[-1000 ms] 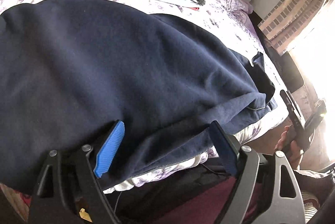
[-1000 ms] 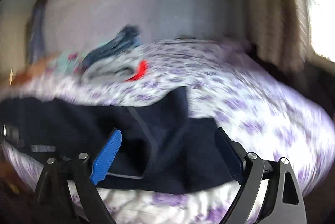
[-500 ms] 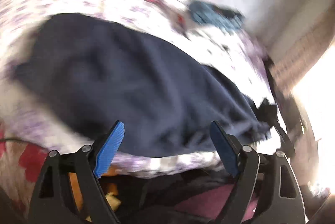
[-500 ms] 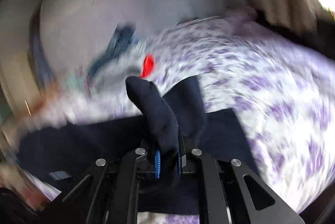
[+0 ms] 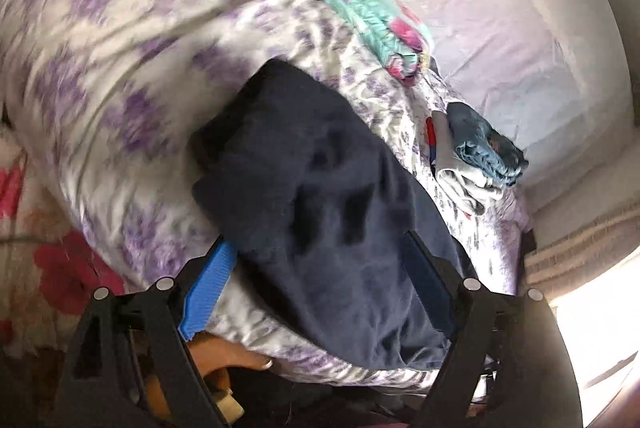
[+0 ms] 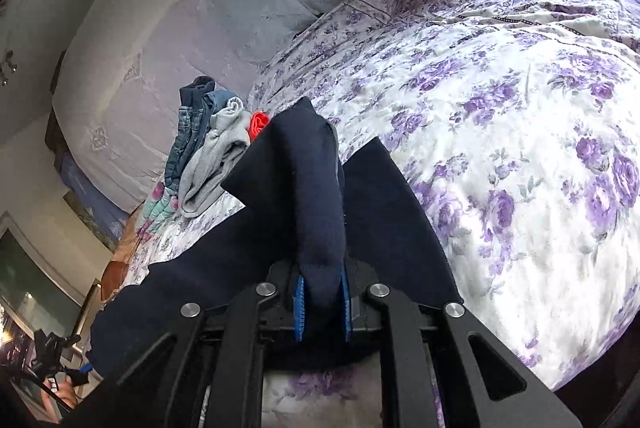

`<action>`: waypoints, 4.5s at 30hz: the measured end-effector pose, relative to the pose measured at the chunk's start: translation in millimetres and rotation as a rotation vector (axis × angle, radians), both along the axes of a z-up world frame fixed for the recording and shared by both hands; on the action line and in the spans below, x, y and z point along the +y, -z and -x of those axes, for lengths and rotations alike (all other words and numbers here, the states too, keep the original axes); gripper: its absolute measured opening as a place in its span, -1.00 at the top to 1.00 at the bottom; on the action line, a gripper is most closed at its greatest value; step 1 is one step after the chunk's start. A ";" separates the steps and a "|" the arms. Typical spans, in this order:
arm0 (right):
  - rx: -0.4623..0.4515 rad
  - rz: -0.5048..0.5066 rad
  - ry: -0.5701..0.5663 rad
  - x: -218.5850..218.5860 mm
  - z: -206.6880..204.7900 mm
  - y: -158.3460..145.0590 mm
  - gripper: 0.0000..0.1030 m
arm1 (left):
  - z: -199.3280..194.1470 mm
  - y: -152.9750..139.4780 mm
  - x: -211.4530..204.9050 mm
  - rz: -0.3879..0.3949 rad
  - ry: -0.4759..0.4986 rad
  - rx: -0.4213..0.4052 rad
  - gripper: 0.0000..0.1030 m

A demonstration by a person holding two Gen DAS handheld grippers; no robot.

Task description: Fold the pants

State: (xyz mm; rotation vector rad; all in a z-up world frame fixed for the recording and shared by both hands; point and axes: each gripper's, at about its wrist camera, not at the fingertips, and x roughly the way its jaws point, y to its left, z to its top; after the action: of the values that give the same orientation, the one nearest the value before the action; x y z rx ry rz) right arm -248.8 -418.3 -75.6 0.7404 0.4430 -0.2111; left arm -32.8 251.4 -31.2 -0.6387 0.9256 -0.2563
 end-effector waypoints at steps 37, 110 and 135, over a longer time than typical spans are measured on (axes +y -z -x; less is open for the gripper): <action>-0.028 0.073 -0.012 1.2 12.5 -30.5 0.77 | -43.9 -2.7 34.7 -0.090 -0.073 -0.051 0.61; 0.165 0.074 -0.845 220.4 -377.5 -18.8 0.91 | 17.3 37.8 -197.7 -0.537 0.490 -0.041 -0.89; 0.071 0.020 -0.585 110.7 -190.0 -48.6 0.16 | 27.8 -17.8 -95.2 -0.499 0.199 -0.176 -0.86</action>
State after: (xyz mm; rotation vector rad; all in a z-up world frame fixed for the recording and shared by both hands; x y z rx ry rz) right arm -58.8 -307.6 -26.9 0.5574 0.7042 0.3069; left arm -60.6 156.2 -13.5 -0.0620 0.8406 -0.2413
